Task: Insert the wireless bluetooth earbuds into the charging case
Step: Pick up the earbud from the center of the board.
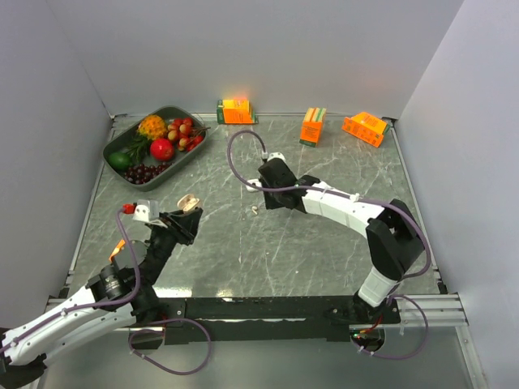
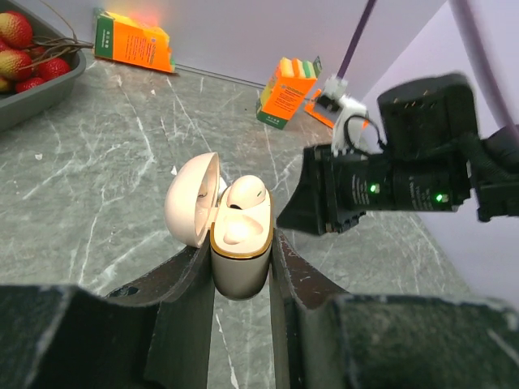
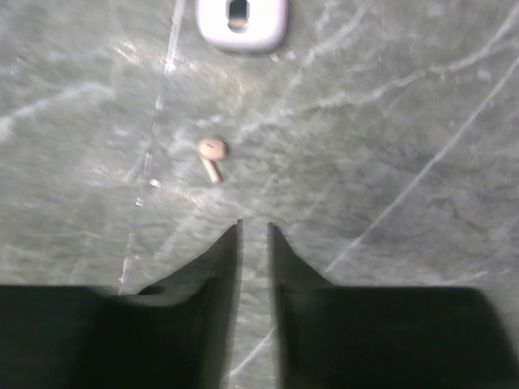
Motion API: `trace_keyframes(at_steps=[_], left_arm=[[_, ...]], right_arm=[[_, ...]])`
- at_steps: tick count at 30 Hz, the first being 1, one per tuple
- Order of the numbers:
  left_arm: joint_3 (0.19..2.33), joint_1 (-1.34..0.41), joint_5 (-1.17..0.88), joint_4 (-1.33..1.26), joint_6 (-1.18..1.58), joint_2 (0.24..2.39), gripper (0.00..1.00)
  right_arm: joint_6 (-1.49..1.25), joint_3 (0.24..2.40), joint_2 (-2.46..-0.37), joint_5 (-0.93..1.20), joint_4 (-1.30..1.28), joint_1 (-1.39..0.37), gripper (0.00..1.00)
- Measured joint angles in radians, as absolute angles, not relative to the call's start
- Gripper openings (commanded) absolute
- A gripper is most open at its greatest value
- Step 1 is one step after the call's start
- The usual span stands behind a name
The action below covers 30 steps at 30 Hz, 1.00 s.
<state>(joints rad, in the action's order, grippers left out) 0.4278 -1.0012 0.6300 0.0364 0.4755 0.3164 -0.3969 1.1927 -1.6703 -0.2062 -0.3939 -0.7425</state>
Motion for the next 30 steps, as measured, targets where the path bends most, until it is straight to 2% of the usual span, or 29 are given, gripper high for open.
trace_keyframes(at_steps=[1, 3, 7, 17, 30], left_arm=[[0.428, -1.001, 0.635, 0.037, 0.482, 0.314, 0.01], [0.426, -1.002, 0.648, 0.042, 0.496, 0.295, 0.01], [0.424, -1.002, 0.662, 0.046, 0.514, 0.269, 0.01], [0.426, -1.003, 0.648, 0.076, 0.513, 0.347, 0.01], [0.427, -1.003, 0.64, 0.081, 0.509, 0.337, 0.01]], right_arm=[[-0.379, 1.174, -1.667, -0.189, -0.39, -0.736, 0.62], [-0.341, 1.18, -1.68, -0.157, -0.416, -0.726, 0.68], [-0.267, 1.32, -1.771, -0.101, -0.484, -0.72, 0.72], [-0.093, 1.481, -1.922, 0.027, -0.539, -0.722, 0.7], [-0.053, 1.554, -2.07, 0.038, -0.566, -0.746, 0.63]])
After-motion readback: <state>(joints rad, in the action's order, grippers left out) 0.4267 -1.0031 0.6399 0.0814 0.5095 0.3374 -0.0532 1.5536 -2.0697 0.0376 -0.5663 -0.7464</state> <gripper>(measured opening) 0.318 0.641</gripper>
